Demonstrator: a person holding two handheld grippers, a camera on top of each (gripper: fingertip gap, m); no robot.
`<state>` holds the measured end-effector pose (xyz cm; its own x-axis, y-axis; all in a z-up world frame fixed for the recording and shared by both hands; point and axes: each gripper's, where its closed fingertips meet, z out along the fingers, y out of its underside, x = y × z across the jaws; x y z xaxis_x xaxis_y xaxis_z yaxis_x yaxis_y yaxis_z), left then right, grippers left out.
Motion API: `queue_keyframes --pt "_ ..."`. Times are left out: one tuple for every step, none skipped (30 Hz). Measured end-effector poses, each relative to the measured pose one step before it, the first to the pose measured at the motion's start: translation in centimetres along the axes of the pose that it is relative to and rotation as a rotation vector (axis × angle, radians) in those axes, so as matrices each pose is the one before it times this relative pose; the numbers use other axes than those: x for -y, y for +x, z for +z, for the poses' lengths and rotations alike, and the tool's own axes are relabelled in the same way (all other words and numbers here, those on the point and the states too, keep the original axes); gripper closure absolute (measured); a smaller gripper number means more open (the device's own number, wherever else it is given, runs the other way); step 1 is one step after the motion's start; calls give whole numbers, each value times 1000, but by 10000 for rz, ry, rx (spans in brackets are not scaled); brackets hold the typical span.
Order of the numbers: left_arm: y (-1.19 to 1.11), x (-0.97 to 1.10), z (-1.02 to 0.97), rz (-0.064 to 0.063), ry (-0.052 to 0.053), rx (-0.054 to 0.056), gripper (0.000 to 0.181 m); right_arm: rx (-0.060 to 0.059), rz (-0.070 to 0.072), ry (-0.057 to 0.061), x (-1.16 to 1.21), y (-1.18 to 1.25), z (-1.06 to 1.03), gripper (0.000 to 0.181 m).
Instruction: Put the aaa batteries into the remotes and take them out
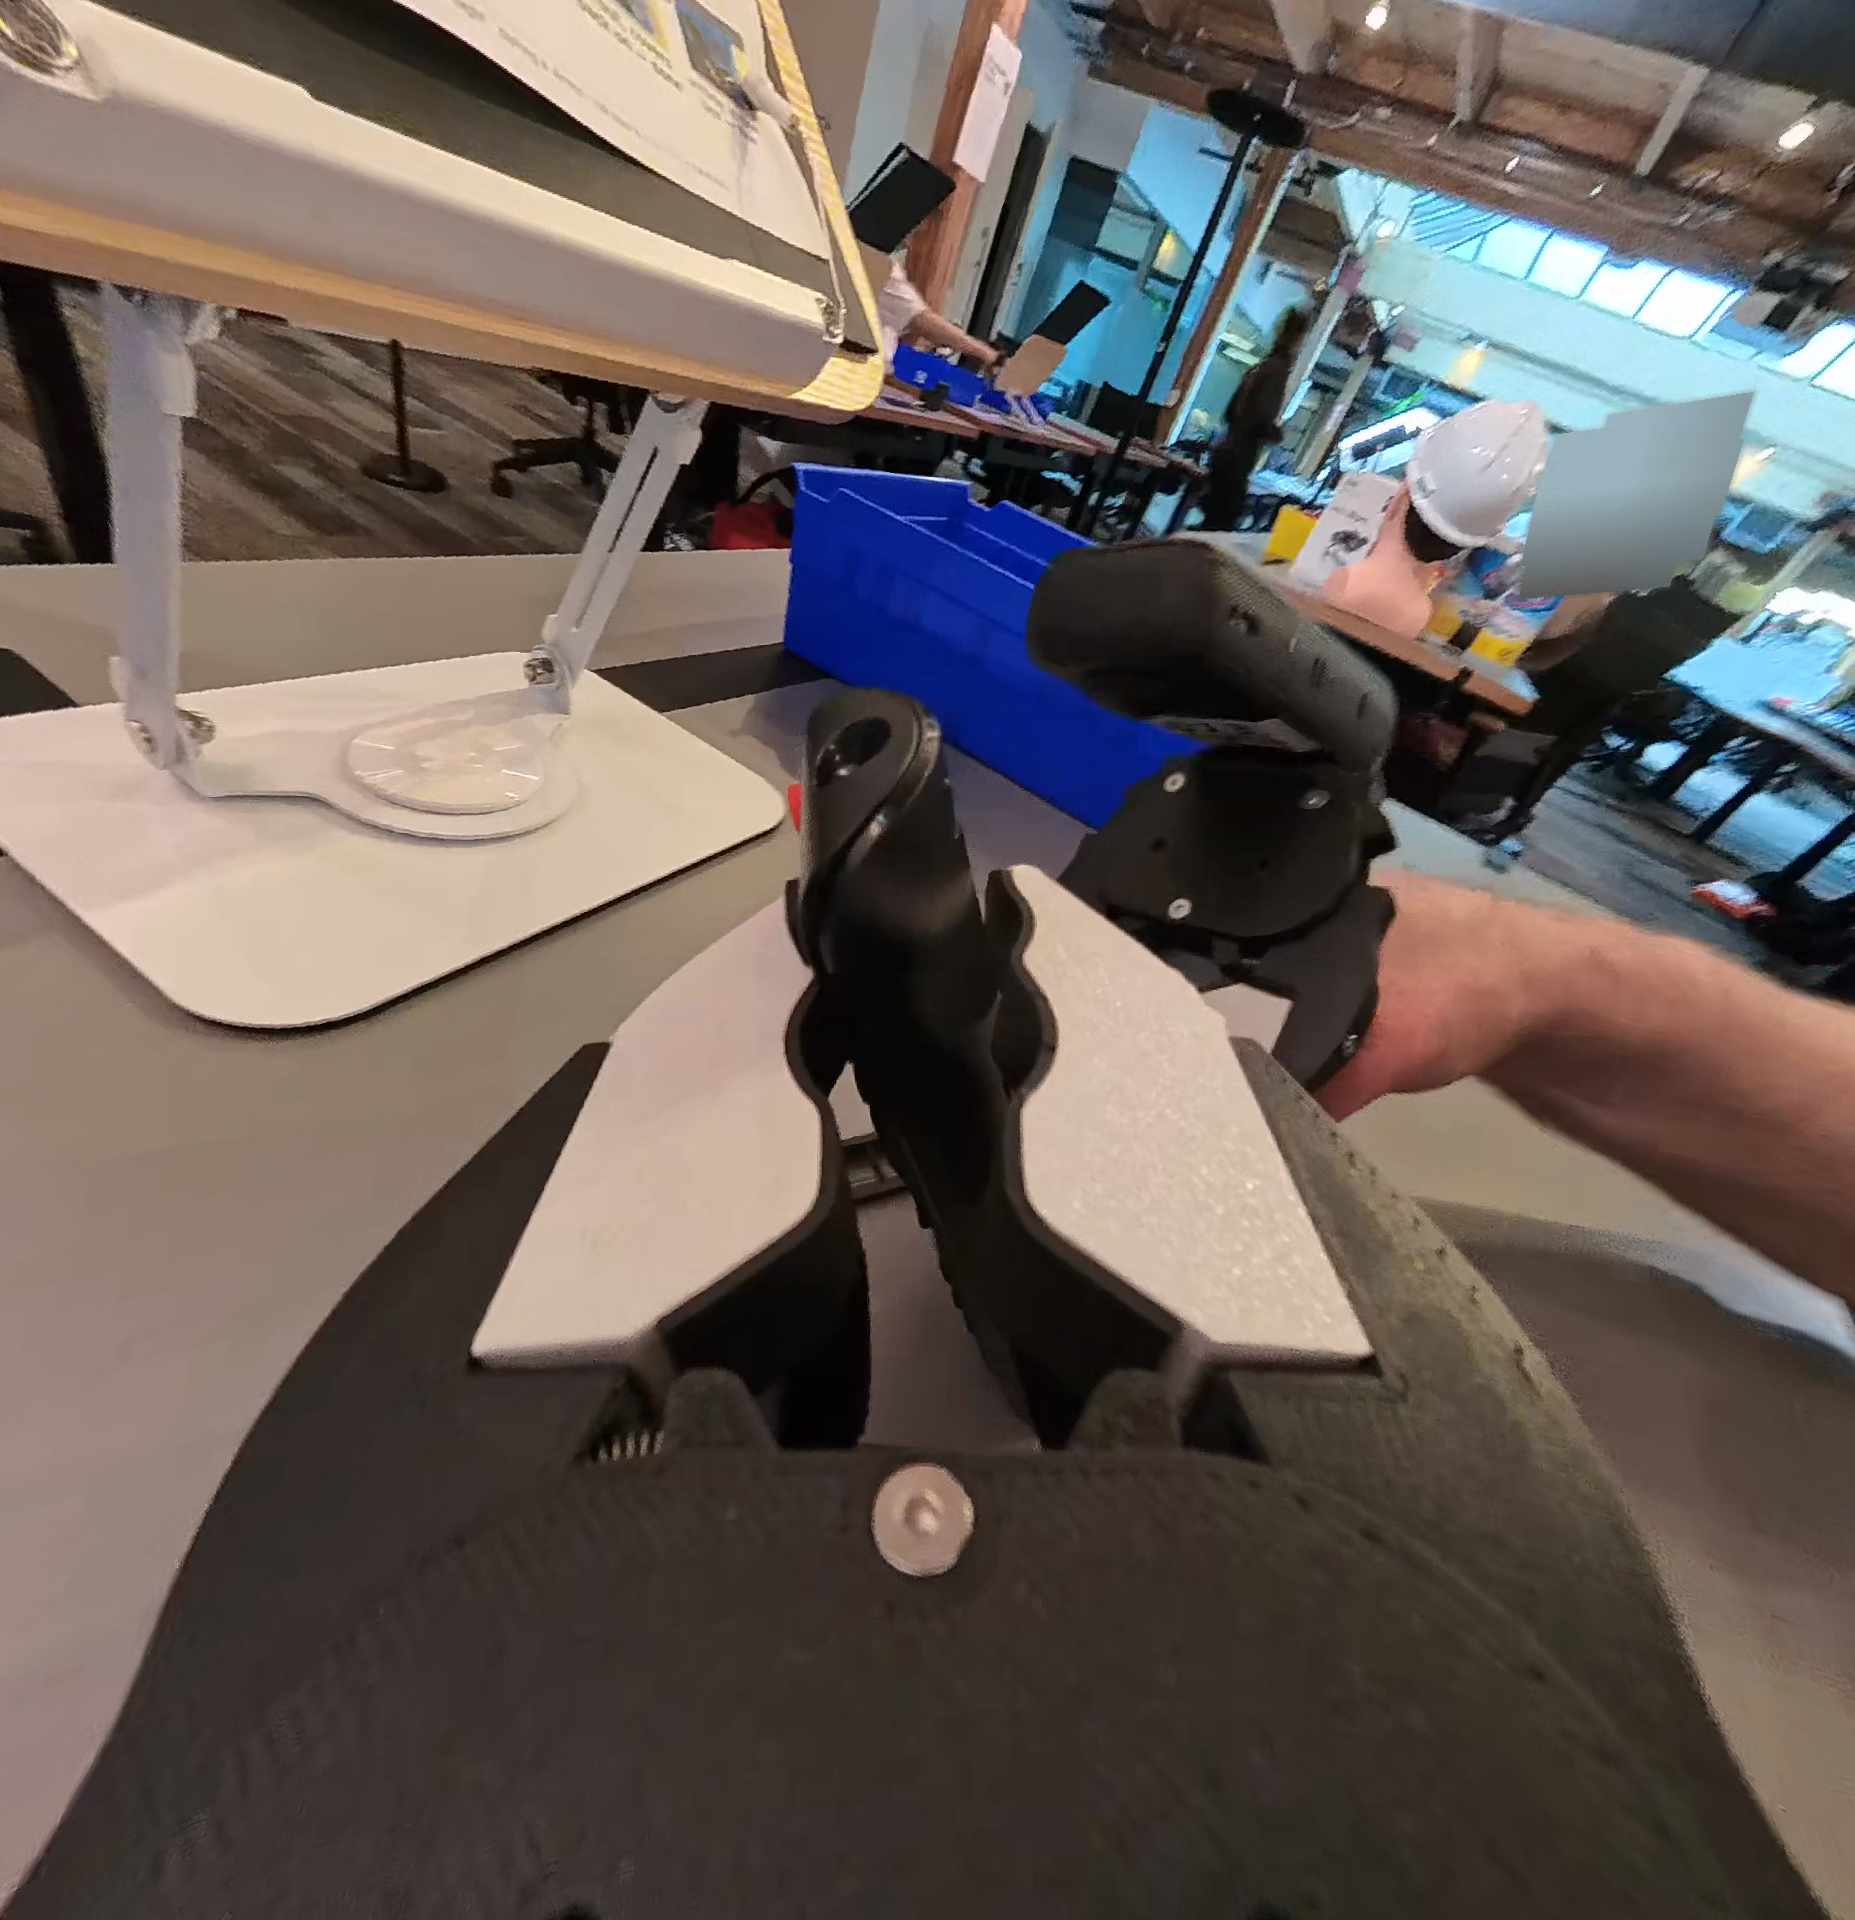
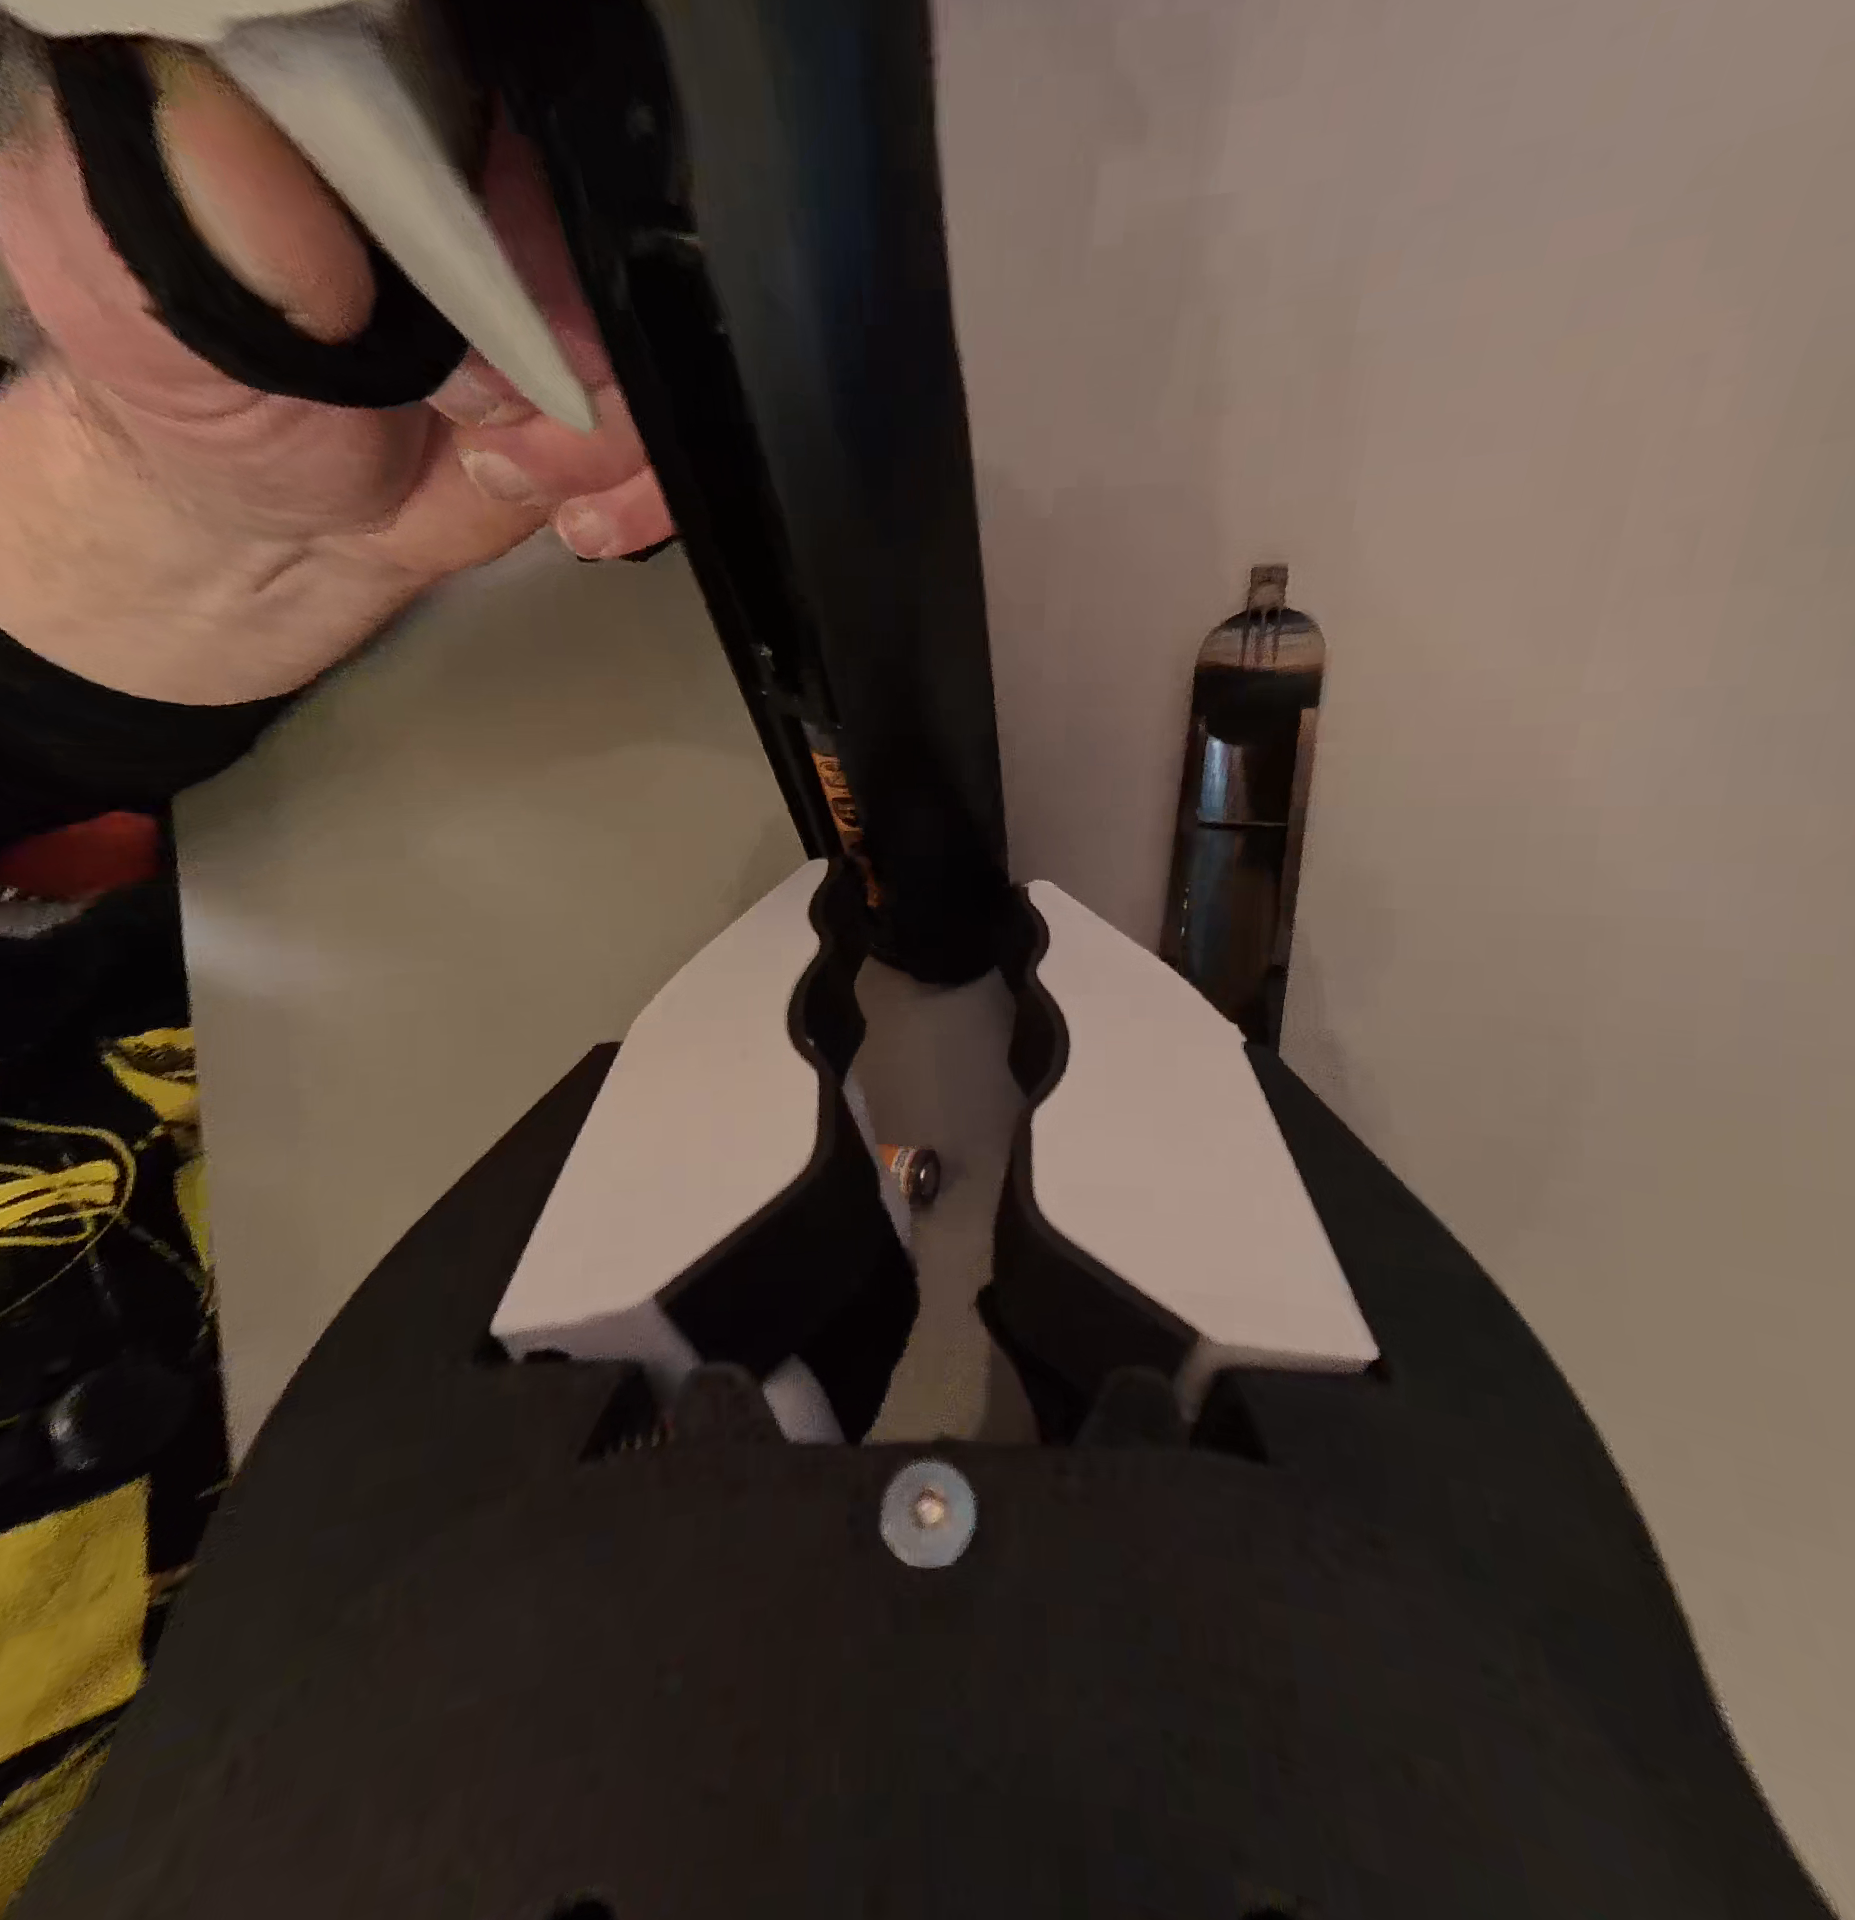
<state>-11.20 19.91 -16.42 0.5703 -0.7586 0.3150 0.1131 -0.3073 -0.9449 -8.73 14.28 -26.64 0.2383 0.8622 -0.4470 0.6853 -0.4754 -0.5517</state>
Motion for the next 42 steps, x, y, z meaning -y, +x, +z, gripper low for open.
queue_keyframes --pt "-269 -62 -82 232 -41 251 153 -19 -63 -380 -111 17 22 155" --pt "14 10 -47 -178 56 -67 153 6 22 -282 -20 5 25 155" --pt "24 -8 -25 22 20 -34 153 -79 15 -381 -216 75 24 155" --pt "139 131 -30 264 71 101 153 -88 -16 -392 -242 121 7 156" --pt "684 349 58 37 98 -224 155 -49 -27 -145 111 81 28 159" --pt "640 458 132 228 165 -90 155 -362 -150 -82 262 128 184 159" --pt "508 398 143 421 107 42 154 -689 -388 80 547 210 507 167" --pt "162 147 63 336 -80 221 155 -578 -250 221 645 240 542 181" --pt "-264 17 -218 -142 70 99 155 -238 -96 20 223 7 128 181" --pt "-499 20 -254 -339 90 27 156 -122 -92 -59 -128 -142 -45 181" --pt "-390 -346 -168 2 -240 -18 156 120 264 -46 -246 -323 -208 180" --pt "-446 -189 -199 -75 11 61 155 131 167 84 -170 -193 -468 169" --pt "-536 -63 -211 -236 97 100 155 -89 -117 284 -13 69 -590 155" --pt "-530 -84 -100 -182 48 127 155 5 73 162 -229 95 -536 153" --pt "-211 -8 15 -93 -20 28 155 140 278 59 -378 53 -503 152" --pt "97 41 61 -39 19 -60 155 3 182 346 20 212 -617 149" --pt "57 27 86 -23 28 -22 155 -45 111 489 337 184 -661 148" --pt "-73 23 106 -100 -11 7 155 1 70 331 310 -17 -512 145" --pt "-52 40 87 -156 3 -51 155 -36 -95 171 205 -140 -356 144" --pt "-45 24 15 -163 38 -61 155 -237 -242 110 121 45 -298 142" --pt "-200 39 -108 -167 71 20 156 -392 -234 -21 -203 281 -360 143" --pt "-407 75 -216 -227 74 122 156 -228 -169 -315 -799 86 -356 149" --pt "-324 61 -217 -265 24 46 156 118 -163 -349 -878 -391 -316 151" --pt "-243 70 -166 -254 5 -14 156 302 -207 -119 -529 -673 -278 153" --pt "-352 54 -127 -206 38 85 156 289 -479 -99 -440 -775 -143 156" --pt "-316 8 -67 -142 44 92 156 10 -808 -205 -493 -491 31 157" --pt "-126 -8 -3 -164 -6 -20 156 -293 -751 -332 -634 41 11 155" --pt "-128 9 -30 -193 -4 15 156 -359 -377 -394 -736 410 -100 155" --pt "-141 71 -75 -126 73 57 156 -173 -37 -250 -550 418 -177 154" --pt "-96 16 -75 -88 12 21 156 -48 151 70 -103 400 -240 154" --pt "-3 86 -105 -50 30 -25 156 -69 319 320 313 555 -268 154" --pt "-78 192 -145 -39 87 27 156 -13 427 391 504 526 -211 154" --pt "-88 246 -166 -66 117 31 156 81 364 358 564 339 -59 154" --pt "-119 187 -142 -85 62 10 156 25 187 176 397 288 156 152" --pt "-153 131 -140 -80 43 18 156 -196 62 -167 -18 501 314 150" --pt "-207 120 -128 -71 68 66 156 -254 -15 -368 -261 483 366 150" --pt "-256 16 -82 -68 19 98 156 -194 -74 -272 -91 286 400 150" --pt "-95 -53 -22 -43 -29 -1 156 -102 -107 -168 42 63 452 151" --pt "-145 -19 -28 -33 2 55 156 -21 -125 -161 4 -107 501 151" --pt "-239 74 -47 -29 65 138 156 -203 -136 -194 -70 104 488 152" --pt "-158 53 -29 -25 29 72 156 -341 -195 -272 -187 232 473 153" --pt "-36 0 -4 -66 -8 -47 156 -146 -206 -229 -132 -92 457 154"
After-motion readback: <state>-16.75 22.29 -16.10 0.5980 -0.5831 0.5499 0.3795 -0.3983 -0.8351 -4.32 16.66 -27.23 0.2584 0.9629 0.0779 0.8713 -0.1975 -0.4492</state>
